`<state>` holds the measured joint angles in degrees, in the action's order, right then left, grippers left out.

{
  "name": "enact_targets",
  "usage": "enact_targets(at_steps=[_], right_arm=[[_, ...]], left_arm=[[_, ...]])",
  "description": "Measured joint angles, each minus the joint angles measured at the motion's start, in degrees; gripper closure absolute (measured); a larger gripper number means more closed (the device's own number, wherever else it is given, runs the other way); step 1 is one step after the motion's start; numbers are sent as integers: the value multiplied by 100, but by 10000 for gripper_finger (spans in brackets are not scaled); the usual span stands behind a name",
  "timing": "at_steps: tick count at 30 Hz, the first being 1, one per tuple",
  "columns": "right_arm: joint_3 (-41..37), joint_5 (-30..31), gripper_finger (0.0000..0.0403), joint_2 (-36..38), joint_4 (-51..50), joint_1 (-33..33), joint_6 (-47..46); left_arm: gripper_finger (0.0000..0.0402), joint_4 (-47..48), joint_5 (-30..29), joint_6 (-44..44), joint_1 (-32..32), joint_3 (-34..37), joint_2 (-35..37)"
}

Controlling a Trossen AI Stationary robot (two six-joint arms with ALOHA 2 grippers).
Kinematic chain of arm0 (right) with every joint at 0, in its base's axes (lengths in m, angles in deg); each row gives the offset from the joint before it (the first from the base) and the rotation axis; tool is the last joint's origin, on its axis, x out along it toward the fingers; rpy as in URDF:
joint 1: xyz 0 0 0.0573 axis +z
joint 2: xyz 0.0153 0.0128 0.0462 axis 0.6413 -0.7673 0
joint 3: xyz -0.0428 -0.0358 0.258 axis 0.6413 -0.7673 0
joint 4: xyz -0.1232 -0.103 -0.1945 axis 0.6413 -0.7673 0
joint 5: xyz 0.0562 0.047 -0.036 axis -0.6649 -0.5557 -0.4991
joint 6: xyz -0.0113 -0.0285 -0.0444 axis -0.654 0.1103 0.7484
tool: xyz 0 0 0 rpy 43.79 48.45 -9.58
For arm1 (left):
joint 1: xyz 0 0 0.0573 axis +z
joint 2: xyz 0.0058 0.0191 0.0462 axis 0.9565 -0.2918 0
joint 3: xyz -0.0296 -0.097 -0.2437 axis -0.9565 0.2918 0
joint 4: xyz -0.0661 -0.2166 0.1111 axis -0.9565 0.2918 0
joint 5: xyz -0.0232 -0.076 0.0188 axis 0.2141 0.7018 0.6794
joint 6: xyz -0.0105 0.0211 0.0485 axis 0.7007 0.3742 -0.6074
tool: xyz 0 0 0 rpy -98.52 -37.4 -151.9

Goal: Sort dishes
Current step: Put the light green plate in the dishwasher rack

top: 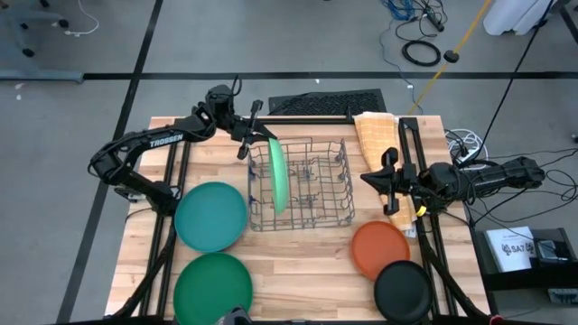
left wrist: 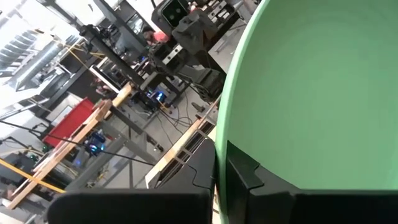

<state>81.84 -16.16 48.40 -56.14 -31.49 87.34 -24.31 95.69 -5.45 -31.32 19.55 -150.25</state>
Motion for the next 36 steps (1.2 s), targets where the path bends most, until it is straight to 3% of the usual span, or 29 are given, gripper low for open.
enact_targets(at_steps=[8, 22, 29, 36], right_arm=[[1433, 252, 400, -1088, -1194, -195, 327], [4047, 232, 400, -4504, -2622, -659, 182], [4619, 234, 400, -5615, -2885, -917, -355], [4875, 227, 400, -6031, -2868, -913, -318]], left_arm=[[382, 0, -56, 15, 0, 0, 0], [380, -36, -181, 131, 2, 0, 0], [384, -194, -181, 100, -30, 0, 0], [390, -217, -427, -80, -99, 0, -29]])
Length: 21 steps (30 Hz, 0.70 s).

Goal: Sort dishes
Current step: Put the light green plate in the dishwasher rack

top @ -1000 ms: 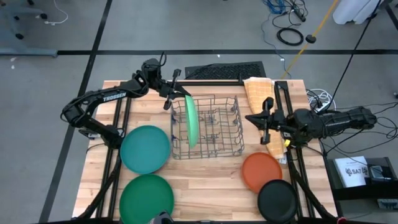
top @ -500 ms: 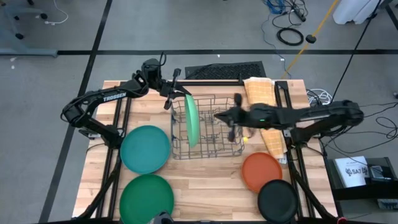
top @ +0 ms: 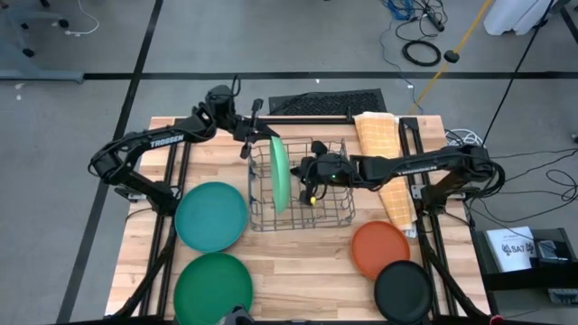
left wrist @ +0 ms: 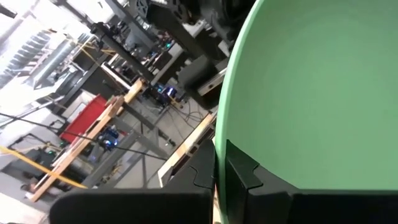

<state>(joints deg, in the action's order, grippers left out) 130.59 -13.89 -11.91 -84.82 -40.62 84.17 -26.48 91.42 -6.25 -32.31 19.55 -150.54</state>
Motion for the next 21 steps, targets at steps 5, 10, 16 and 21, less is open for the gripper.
enact_targets(at_steps=[5, 10, 16, 21], right_arm=[[35, 8, 400, -8, 8, -2, 19], [35, 22, 400, -5, 3, 0, 19], [35, 19, 400, -5, -9, -2, 81], [35, 2, 400, -5, 7, 0, 152]], left_arm=[[391, -71, -77, -123, -36, 0, -6], [391, -224, -106, -104, -37, 0, -7], [391, -87, -157, -121, -37, 0, -10], [390, 96, -168, -142, -34, 0, -10]])
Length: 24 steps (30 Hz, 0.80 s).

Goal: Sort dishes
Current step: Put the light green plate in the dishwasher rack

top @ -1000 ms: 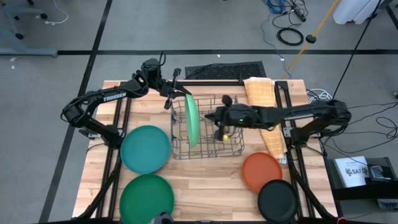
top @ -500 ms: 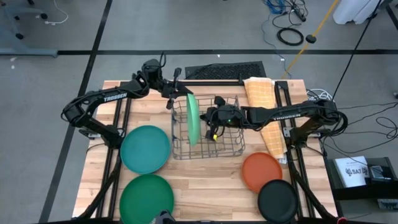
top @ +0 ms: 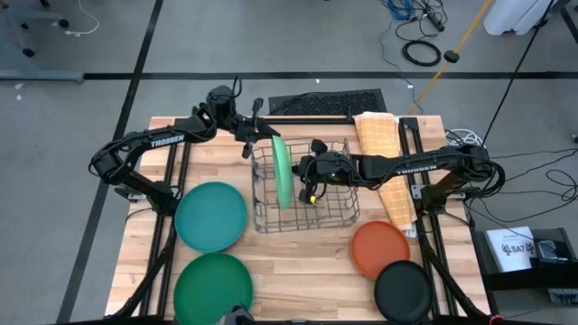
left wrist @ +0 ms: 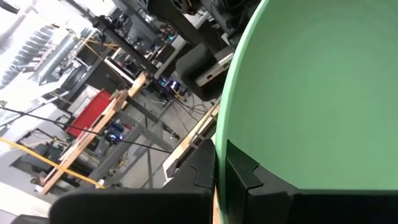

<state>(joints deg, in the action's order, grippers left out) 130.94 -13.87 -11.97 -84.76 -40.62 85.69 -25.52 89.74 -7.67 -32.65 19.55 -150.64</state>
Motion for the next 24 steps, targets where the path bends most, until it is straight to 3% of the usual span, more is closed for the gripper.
enact_targets(at_steps=[7, 16, 24], right_arm=[[0, 29, 400, 2, -2, 2, 124], [498, 868, 400, 17, -129, 140, 1134], [845, 1221, 399, 53, 31, 127, 1593]], left_arm=[[386, 264, -24, -143, -2, 0, -2], [383, 374, -38, -196, 4, 0, 5], [382, 598, -229, -311, -2, 17, -11]])
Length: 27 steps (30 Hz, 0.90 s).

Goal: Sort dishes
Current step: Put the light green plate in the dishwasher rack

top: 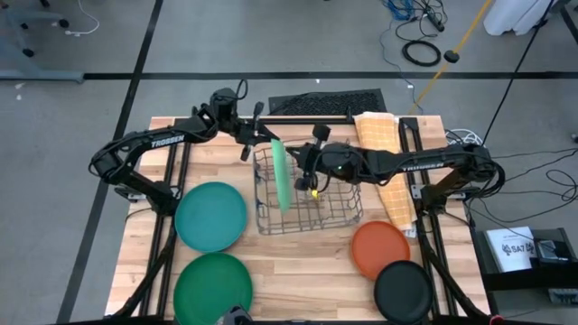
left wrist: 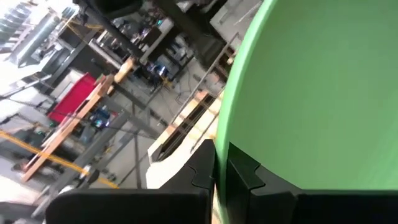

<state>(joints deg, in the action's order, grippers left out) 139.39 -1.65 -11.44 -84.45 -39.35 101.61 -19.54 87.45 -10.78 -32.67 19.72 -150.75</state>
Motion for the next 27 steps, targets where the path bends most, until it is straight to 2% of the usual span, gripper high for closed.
enact_targets(at_steps=[6, 11, 14, 18, 27], right_arm=[[-19, -13, 400, -13, -339, 8, -70], [-19, -33, 399, -15, 200, 92, 339], [-19, -427, 400, -15, 402, 131, 594], [-19, -792, 399, -24, 288, 118, 492], [-19, -766, 400, -307, 314, 104, 482]], left_arm=[[382, 129, -18, -51, 0, 0, 2], [382, 205, -53, -123, 0, -6, -19], [382, 220, -87, -100, 0, -7, -81], [382, 202, -110, -92, 0, -11, -153], [381, 192, -161, 139, 2, -13, -168]])
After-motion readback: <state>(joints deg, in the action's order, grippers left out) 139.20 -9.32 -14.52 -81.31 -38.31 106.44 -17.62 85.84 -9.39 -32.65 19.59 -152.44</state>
